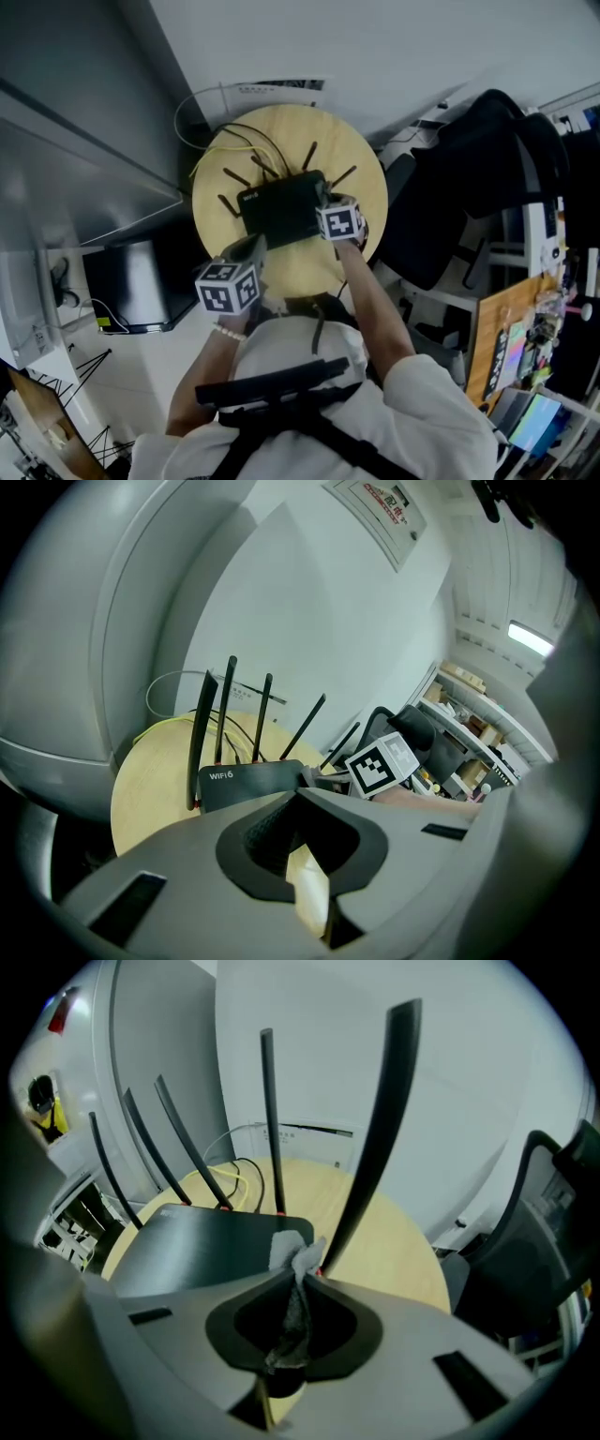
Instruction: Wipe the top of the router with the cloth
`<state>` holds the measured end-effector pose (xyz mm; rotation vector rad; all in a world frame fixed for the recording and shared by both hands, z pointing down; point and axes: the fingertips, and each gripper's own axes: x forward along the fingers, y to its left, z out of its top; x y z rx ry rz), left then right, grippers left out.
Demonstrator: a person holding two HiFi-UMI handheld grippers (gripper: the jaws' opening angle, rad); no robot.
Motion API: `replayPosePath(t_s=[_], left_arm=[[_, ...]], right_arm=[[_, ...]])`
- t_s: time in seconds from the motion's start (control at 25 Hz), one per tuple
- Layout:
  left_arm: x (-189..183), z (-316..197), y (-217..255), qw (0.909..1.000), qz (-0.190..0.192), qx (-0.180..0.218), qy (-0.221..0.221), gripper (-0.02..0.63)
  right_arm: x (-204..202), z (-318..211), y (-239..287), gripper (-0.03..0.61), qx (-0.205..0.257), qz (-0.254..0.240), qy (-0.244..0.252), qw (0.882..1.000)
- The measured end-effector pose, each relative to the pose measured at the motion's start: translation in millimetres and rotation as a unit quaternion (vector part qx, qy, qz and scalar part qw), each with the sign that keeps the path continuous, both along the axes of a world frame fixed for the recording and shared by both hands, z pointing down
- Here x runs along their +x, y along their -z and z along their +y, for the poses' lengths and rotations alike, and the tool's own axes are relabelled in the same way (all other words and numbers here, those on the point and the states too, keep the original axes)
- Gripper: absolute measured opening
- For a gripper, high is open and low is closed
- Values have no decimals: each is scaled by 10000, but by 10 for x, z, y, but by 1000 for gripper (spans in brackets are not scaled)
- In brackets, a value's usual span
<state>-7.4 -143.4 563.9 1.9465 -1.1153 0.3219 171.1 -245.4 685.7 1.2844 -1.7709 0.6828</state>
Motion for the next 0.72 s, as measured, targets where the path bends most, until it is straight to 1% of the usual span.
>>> replayPosePath(t_s=[0.12,0.32,0.72], left_arm=[[-33,7,-11,10000,10,-8,44,-3],[-80,32,-29,9999,5,-37,99,-3],[-183,125,-74,9997,10,-110,223,-3]], right_arm=[[102,59,74,40,72,52,7,10000],[96,158,-24,40,-72,11,33,10000],[-503,323,-24,40,-162,-359,447,9982]])
